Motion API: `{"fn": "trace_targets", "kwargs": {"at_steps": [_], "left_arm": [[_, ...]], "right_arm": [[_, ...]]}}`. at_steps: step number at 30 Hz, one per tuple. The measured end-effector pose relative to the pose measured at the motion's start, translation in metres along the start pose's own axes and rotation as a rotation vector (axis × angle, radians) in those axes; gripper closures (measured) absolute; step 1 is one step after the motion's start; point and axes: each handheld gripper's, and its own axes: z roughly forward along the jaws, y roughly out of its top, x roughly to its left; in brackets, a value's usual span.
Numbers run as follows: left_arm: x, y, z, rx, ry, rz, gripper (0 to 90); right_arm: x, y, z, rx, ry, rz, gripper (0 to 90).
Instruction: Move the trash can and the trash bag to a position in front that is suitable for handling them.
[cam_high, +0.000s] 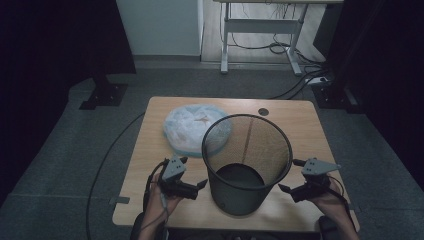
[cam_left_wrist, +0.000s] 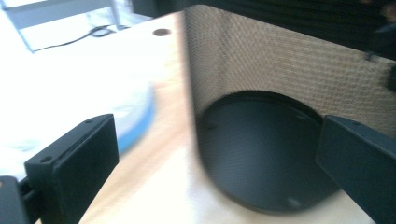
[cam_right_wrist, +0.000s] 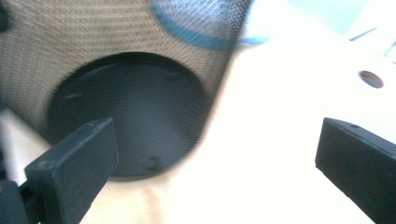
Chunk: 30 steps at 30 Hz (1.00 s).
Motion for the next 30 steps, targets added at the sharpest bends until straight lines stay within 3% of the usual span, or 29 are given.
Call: {"fn": "trace_targets", "kwargs": {"at_steps": [5, 9, 11, 16, 25, 30], "left_arm": [[0.018, 0.004, 0.02, 0.004, 0.035, -0.053, 0.0], [0.018, 0.005, 0.031, -0.006, 0.042, -0.07, 0.0], [0.018, 0.003, 0.031, -0.014, 0.036, -0.077, 0.0], [0.016, -0.003, 0.022, -0.02, 0.026, -0.073, 0.0], [0.005, -0.021, -0.014, -0.021, 0.045, -0.069, 0.0], [0.006, -0.025, -0.022, -0.035, 0.04, -0.075, 0.0]], "right_arm": [[-0.02, 0.005, 0.013, 0.007, -0.07, 0.033, 0.0], [-0.022, 0.011, 0.023, 0.009, -0.08, 0.026, 0.0], [-0.02, 0.011, 0.026, 0.026, -0.106, -0.005, 0.5], [-0.014, 0.01, 0.024, 0.019, -0.082, -0.003, 1.9], [0.015, 0.01, 0.023, -0.002, 0.004, -0.003, 1.8], [0.025, 0.014, 0.024, 0.007, -0.003, -0.039, 0.1]]}}
